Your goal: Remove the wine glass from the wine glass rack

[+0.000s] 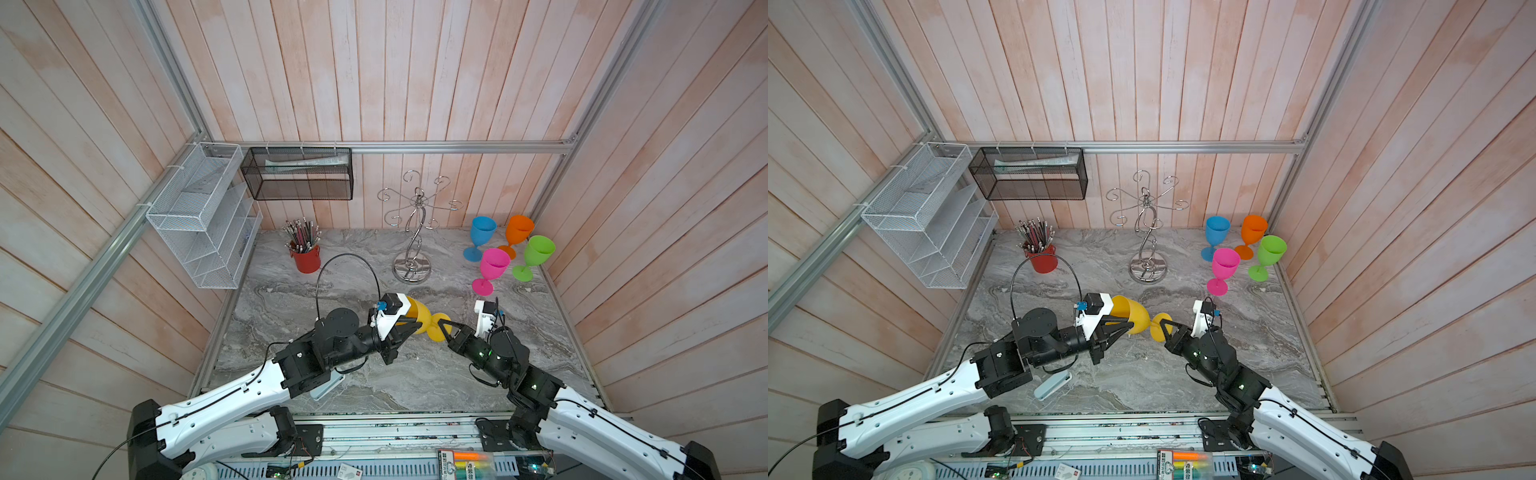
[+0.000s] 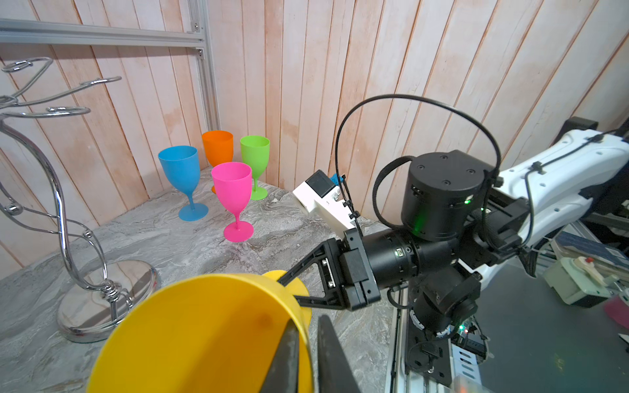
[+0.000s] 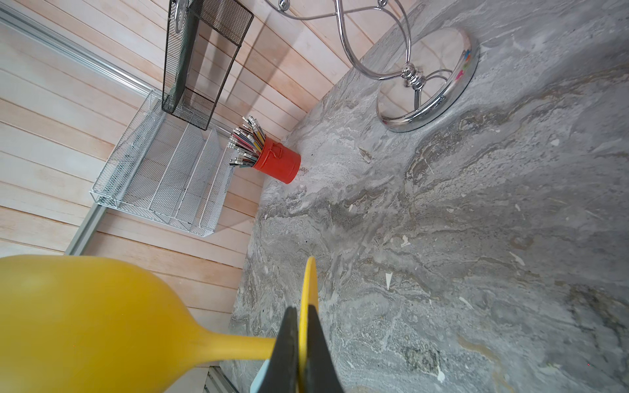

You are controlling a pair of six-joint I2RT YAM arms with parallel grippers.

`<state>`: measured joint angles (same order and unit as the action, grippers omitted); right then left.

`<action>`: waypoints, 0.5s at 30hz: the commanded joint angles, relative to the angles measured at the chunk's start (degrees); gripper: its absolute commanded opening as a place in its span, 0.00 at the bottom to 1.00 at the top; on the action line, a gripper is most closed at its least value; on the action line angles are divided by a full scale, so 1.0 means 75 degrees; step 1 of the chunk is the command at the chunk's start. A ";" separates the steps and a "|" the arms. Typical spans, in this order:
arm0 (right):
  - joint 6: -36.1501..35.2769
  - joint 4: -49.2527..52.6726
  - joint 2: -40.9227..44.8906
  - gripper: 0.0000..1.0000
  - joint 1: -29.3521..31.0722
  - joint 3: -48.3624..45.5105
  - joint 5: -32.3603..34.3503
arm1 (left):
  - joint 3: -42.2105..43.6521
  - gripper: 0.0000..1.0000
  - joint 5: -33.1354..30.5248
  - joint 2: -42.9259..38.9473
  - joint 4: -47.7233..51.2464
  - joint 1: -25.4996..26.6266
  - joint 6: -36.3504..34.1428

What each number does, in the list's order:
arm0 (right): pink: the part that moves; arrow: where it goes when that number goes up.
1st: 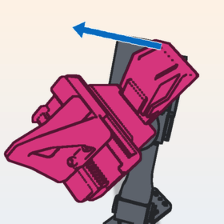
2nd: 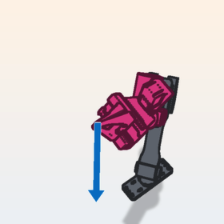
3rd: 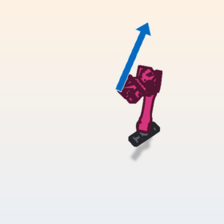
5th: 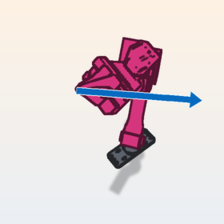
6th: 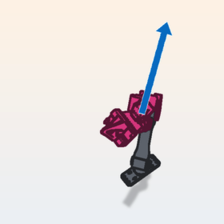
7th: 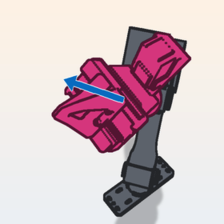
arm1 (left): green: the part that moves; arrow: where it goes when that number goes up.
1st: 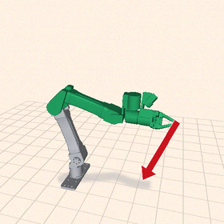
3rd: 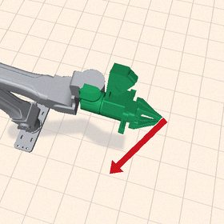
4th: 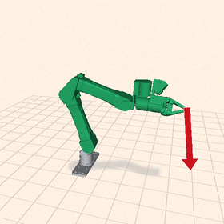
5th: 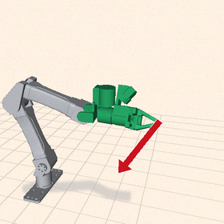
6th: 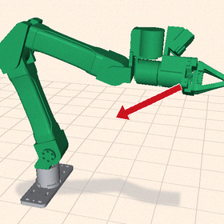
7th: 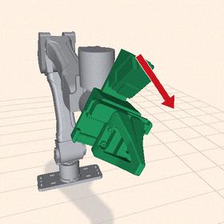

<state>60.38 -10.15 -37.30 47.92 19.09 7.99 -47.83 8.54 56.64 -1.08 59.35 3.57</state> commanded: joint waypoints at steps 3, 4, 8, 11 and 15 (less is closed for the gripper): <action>-0.0116 0.0100 -0.0107 0.00 0.0003 0.0111 0.0125 | -0.0276 0.04 0.0121 0.0080 0.0073 -0.0013 0.0063; -0.0126 0.0128 -0.0098 0.00 0.0000 0.0121 0.0120 | -0.0365 0.02 0.0077 0.0136 0.0209 -0.0024 0.0051; -0.0254 0.0473 -0.0045 0.24 0.0006 0.0247 0.0183 | -0.0770 0.00 0.0021 0.0353 0.0918 -0.0103 0.0049; -0.0361 0.0757 0.0038 0.40 0.0008 0.0342 0.0291 | -0.0938 0.00 0.0057 0.0479 0.1325 -0.0142 0.0065; -0.0477 0.0983 0.0155 0.48 0.0006 0.0408 0.0477 | -0.0938 0.00 0.0011 0.0575 0.1548 -0.0161 0.0063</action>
<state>58.17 -5.45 -36.97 47.92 20.08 9.43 -53.52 8.58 60.51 7.62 58.50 4.16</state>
